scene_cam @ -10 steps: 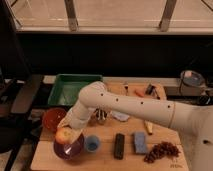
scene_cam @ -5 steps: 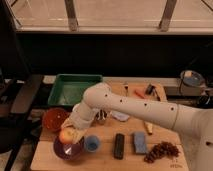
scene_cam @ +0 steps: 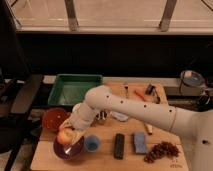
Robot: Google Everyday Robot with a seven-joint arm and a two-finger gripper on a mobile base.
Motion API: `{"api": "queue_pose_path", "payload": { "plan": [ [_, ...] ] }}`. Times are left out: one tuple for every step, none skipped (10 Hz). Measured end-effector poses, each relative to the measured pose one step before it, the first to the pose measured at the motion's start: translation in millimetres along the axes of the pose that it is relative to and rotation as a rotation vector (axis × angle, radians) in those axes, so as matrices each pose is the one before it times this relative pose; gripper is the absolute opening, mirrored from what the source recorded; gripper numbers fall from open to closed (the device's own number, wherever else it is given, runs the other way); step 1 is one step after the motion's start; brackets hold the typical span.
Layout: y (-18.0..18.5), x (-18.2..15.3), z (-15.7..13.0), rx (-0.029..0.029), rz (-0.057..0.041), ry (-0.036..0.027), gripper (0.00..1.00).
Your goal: Place apple in purple bowl
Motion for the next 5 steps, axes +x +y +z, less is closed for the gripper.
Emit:
{"api": "queue_pose_path", "payload": {
  "plan": [
    [0.22, 0.29, -0.7, 0.00372, 0.00493, 0.00498, 0.73],
    [0.29, 1.66, -1.11, 0.00479, 0.00923, 0.00398, 0.73],
    [1.48, 4.32, -2.4, 0.00431, 0.01078, 0.00135, 0.73],
    [-0.23, -0.43, 0.09, -0.00031, -0.00135, -0.00036, 0.73],
    [-0.28, -0.72, 0.9, -0.00168, -0.00205, -0.00084, 0.73]
  ]
}}
